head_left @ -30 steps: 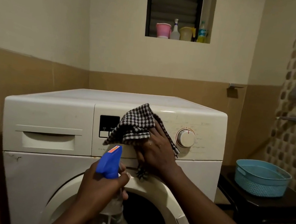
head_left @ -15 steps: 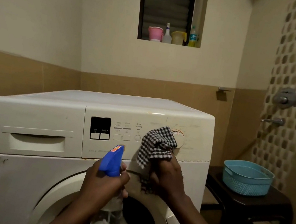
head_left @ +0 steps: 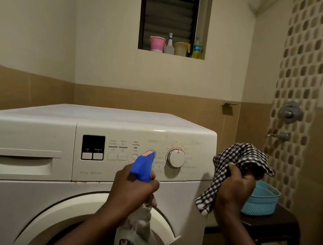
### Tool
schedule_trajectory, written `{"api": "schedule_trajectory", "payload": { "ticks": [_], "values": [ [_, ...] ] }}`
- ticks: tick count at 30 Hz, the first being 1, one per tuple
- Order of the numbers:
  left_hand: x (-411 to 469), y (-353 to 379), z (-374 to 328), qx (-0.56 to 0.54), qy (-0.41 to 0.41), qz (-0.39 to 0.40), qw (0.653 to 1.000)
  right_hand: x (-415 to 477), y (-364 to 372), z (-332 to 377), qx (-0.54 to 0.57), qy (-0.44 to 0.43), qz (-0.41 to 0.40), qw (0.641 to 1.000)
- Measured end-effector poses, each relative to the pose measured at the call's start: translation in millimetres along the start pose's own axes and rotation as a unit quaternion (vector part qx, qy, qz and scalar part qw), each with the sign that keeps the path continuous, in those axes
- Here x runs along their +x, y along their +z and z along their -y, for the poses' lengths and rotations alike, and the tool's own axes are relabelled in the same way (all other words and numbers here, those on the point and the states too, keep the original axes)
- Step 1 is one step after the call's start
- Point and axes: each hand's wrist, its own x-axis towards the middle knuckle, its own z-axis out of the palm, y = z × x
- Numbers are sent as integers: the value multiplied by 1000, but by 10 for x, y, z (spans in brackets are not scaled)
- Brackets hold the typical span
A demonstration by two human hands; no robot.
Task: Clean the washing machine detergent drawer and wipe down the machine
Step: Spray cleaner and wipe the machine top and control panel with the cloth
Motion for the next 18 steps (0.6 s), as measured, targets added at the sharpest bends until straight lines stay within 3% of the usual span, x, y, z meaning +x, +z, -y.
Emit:
{"api": "schedule_trajectory", "payload": {
  "ticks": [18],
  "values": [
    [211,676,-194,7,18,132,991,249,-240,90,-57,-57,-4,997]
  ]
}}
